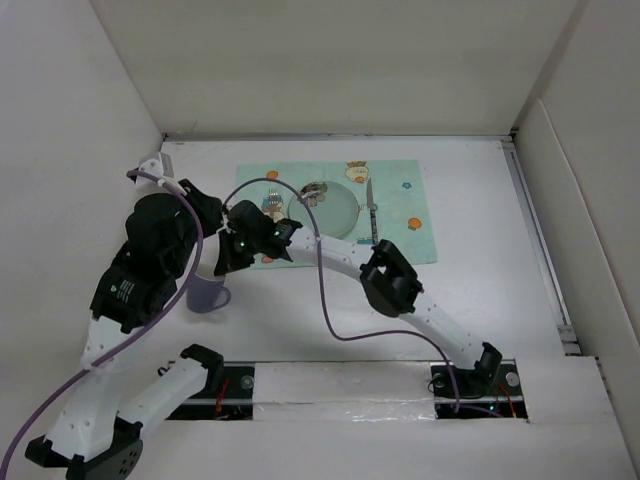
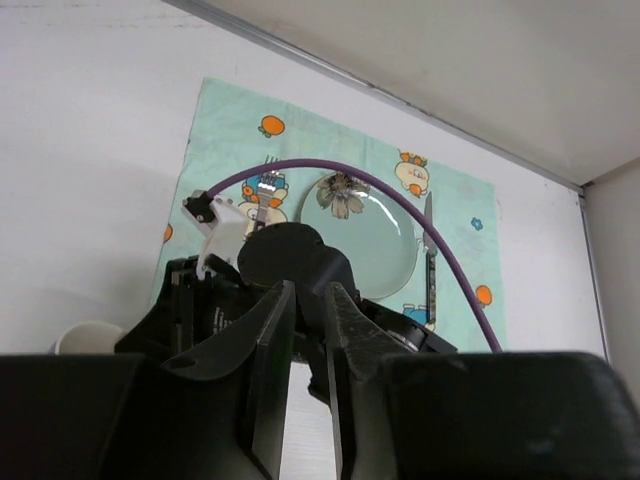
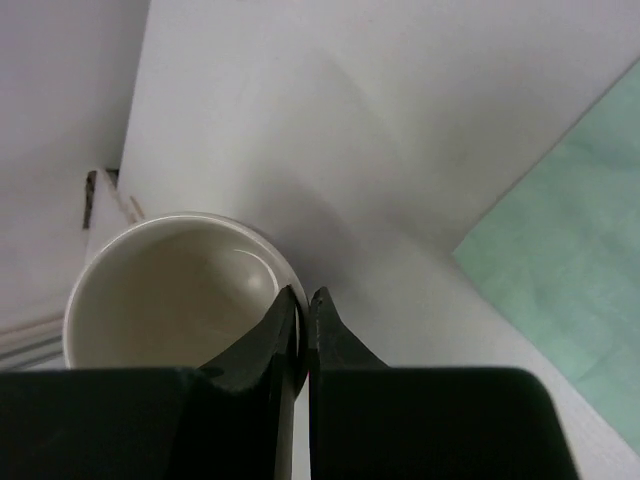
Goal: Set the dinner table for one person
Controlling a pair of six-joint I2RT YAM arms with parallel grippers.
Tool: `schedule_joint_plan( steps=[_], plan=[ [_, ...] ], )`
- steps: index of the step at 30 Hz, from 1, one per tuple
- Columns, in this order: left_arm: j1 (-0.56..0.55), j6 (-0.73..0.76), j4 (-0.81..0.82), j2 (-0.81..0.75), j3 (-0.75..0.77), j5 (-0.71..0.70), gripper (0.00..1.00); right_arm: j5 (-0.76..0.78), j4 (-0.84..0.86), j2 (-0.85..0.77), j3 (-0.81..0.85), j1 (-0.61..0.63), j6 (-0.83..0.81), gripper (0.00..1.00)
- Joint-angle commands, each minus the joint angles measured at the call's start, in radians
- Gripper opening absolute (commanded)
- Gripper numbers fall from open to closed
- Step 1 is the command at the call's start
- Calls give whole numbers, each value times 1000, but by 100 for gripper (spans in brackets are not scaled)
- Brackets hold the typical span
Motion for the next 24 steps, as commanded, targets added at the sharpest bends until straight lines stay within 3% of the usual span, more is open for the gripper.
schedule_joint_plan(
  steps=[1, 4, 8, 14, 20, 24],
  plan=[
    [-5, 22, 84, 15, 8, -20, 17, -87, 91, -169, -49, -34, 1, 0],
    [-5, 42, 130, 44, 31, -23, 23, -126, 172, -290, -151, -106, 38, 0],
    [-5, 53, 193, 96, 44, -8, 25, -166, 287, -465, -344, -234, 87, 0],
    [-5, 28, 292, 166, 15, 66, 25, -140, 263, -666, -545, -506, 23, 0],
    [-5, 37, 366, 216, -15, 96, 25, 47, 106, -683, -521, -754, -132, 0],
    [-5, 63, 400, 246, -38, 104, 27, 185, 7, -637, -429, -854, -212, 0]
  ],
)
